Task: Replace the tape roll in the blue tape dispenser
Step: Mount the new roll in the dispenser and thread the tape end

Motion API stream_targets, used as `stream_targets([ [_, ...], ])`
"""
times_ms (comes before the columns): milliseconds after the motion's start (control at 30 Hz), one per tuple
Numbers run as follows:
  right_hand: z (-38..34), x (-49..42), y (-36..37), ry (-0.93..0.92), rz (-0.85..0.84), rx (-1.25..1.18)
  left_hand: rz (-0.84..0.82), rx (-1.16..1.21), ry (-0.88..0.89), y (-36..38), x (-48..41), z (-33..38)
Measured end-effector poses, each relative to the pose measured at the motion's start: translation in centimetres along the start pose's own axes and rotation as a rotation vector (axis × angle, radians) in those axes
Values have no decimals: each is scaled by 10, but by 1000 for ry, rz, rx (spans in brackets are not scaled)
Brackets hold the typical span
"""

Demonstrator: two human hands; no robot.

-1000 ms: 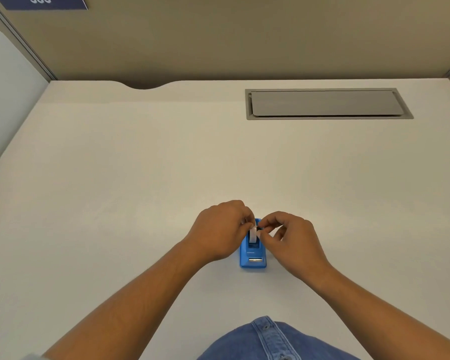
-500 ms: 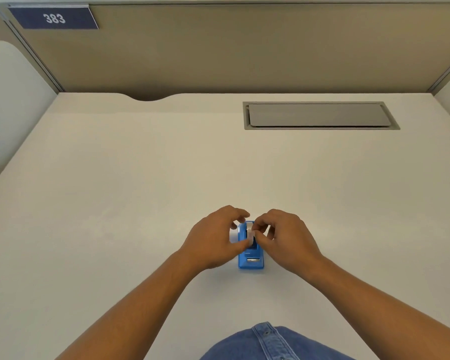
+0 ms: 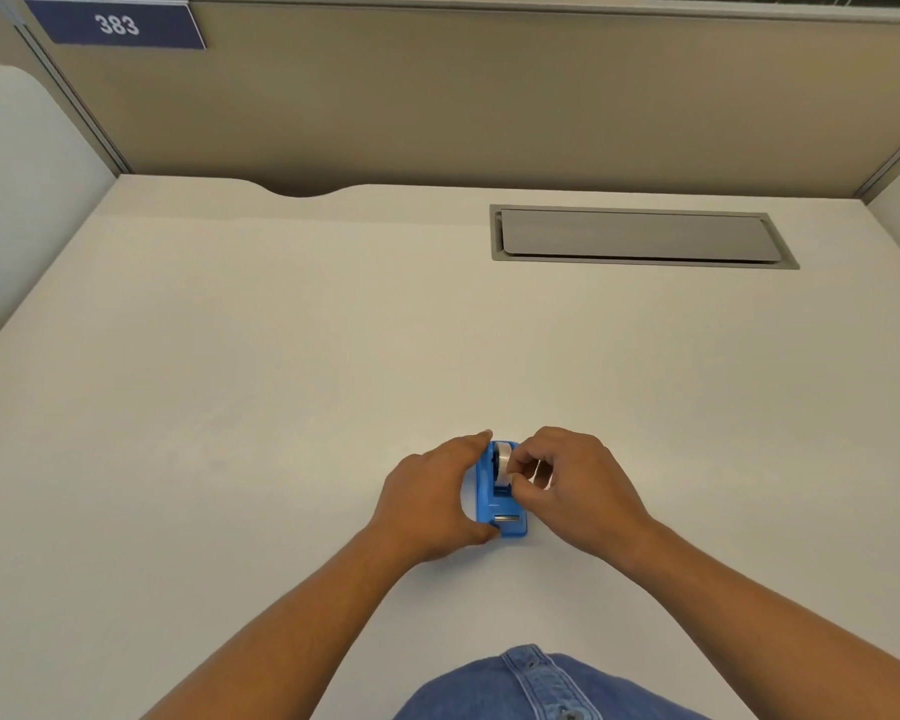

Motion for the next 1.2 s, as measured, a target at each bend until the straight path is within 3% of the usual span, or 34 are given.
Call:
stream_targets([
  [733, -6, 27, 2, -37, -4, 82, 27, -20, -35, -4, 4, 8],
  [1200, 2, 59, 24, -135, 39, 261, 6, -28, -66, 2, 5, 7],
])
Point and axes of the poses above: each hand's wrist, its own x-axis away from the middle knuckle, its own y-axis out of the palm, z = x × y, the point moved 4 cm from there along -x, towards the middle knuckle, and after that the axes turned 5 degrees about y, right-handed, at the moved point
